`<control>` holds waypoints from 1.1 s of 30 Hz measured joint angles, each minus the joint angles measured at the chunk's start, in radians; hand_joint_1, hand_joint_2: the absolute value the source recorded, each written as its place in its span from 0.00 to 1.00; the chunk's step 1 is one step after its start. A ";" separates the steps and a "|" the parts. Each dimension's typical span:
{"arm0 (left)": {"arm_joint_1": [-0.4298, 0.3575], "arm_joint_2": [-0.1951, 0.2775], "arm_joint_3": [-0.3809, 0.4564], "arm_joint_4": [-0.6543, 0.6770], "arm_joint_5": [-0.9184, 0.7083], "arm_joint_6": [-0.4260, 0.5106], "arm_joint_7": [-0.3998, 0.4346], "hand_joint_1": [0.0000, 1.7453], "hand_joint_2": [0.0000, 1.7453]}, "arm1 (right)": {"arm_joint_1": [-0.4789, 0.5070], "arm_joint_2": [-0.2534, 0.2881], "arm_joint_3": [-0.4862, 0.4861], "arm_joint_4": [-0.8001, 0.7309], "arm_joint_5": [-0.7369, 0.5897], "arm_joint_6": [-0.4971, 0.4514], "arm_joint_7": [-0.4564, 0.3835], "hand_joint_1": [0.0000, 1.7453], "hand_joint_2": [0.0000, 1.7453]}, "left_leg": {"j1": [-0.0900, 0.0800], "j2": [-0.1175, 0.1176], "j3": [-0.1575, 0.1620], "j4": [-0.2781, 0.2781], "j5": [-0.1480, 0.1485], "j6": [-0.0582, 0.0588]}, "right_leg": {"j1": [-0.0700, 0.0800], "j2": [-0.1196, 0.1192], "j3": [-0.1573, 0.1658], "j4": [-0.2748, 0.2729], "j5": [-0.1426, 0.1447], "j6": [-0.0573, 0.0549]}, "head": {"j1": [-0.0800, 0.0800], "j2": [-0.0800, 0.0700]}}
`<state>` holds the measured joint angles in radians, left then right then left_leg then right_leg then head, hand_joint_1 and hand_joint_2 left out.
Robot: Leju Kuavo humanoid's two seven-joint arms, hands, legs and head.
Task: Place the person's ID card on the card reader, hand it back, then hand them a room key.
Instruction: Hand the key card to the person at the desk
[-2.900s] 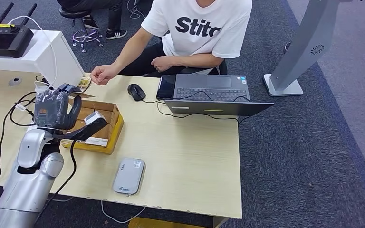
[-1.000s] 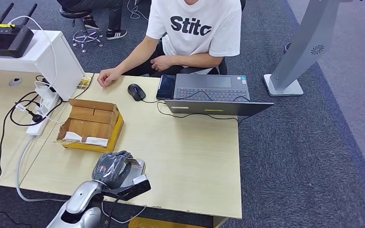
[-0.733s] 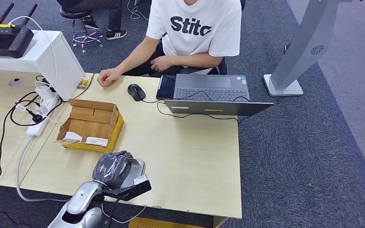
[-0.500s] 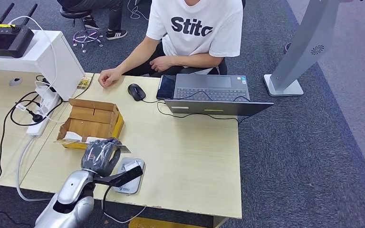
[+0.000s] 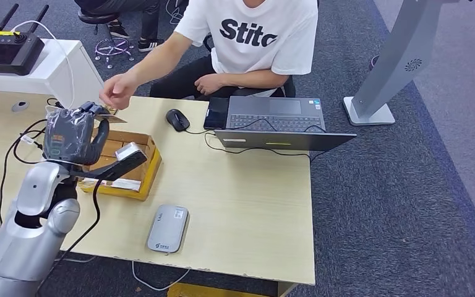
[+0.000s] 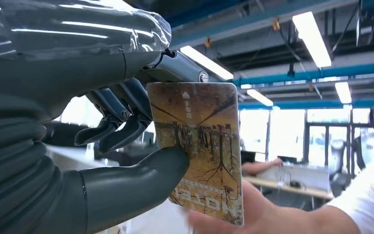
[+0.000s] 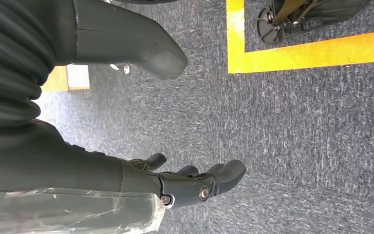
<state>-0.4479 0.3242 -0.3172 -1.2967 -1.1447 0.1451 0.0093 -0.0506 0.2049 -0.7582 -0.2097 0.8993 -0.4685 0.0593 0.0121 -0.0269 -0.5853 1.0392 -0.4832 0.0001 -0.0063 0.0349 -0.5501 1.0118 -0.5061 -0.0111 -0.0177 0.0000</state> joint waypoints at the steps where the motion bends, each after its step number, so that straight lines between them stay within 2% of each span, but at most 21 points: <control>1: -0.008 0.005 0.004 0.002 -0.010 0.011 0.001 1.00 1.00 | 0.000 0.000 0.000 0.000 0.006 0.000 0.000 0.00 1.00 | 0.000 0.000 0.000 0.000 0.000 0.000 | 0.000 0.000 0.000 0.000 0.000 0.000 | 0.000 0.000; 11: -0.071 0.010 0.038 0.139 -0.090 0.102 0.016 0.99 1.00 | -0.003 0.000 0.002 0.000 0.031 0.000 0.015 0.00 1.00 | 0.000 0.000 0.000 0.000 0.000 0.000 | 0.000 -0.001 0.001 0.000 0.000 0.000 | 0.000 0.000; 12: -0.071 0.007 0.038 0.151 -0.094 0.104 0.014 0.82 1.00 | -0.003 0.000 0.002 0.000 0.032 0.000 0.016 0.00 1.00 | 0.000 0.000 0.000 0.000 0.000 0.000 | 0.000 0.000 0.000 0.000 0.000 0.000 | 0.000 0.000; 15: -0.072 -0.008 0.038 0.177 -0.096 0.111 0.012 0.08 1.00 | -0.003 0.000 0.002 0.000 0.035 -0.001 0.017 0.00 1.00 | 0.000 0.001 0.000 0.000 0.000 0.000 | 0.000 0.001 0.000 0.000 0.000 0.000 | 0.000 0.000; 16: -0.072 -0.014 0.038 0.181 -0.095 0.114 0.014 0.00 1.00 | -0.003 0.000 0.002 0.000 0.035 -0.001 0.017 0.00 1.00 | 0.000 0.001 0.000 0.000 0.000 0.000 | 0.000 0.001 0.000 0.000 0.000 0.000 | 0.000 0.000; 25: -0.063 -0.066 0.041 0.177 -0.028 0.119 0.025 0.00 1.00 | -0.005 0.000 0.002 0.000 0.027 -0.003 0.014 0.00 1.00 | 0.000 0.000 0.000 0.000 0.000 0.000 | 0.000 0.001 0.000 0.000 0.000 0.000 | 0.000 0.000; 29: -0.035 -0.071 0.042 0.109 0.005 0.041 0.010 0.00 1.00 | -0.004 0.000 0.000 0.000 0.015 -0.003 0.016 0.00 1.00 | 0.000 0.000 0.000 0.000 0.000 0.000 | 0.000 0.001 0.000 0.000 0.000 0.000 | 0.000 0.000; 33: 0.018 -0.037 0.041 -0.001 0.049 -0.042 0.006 0.00 1.00 | -0.001 0.000 -0.007 0.000 0.003 -0.004 0.014 0.00 1.00 | 0.000 0.001 0.000 0.000 0.000 0.000 | 0.000 0.001 0.000 0.000 0.000 0.000 | 0.000 0.000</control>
<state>-0.4295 0.2867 -0.2758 -1.2974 -1.0960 0.1035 0.0152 -0.0519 0.2052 -0.7651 -0.2094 0.9026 -0.4724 0.0733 0.0119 -0.0261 -0.5856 1.0388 -0.4834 0.0002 -0.0064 0.0362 -0.5506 1.0117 -0.5060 -0.0111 -0.0176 0.0000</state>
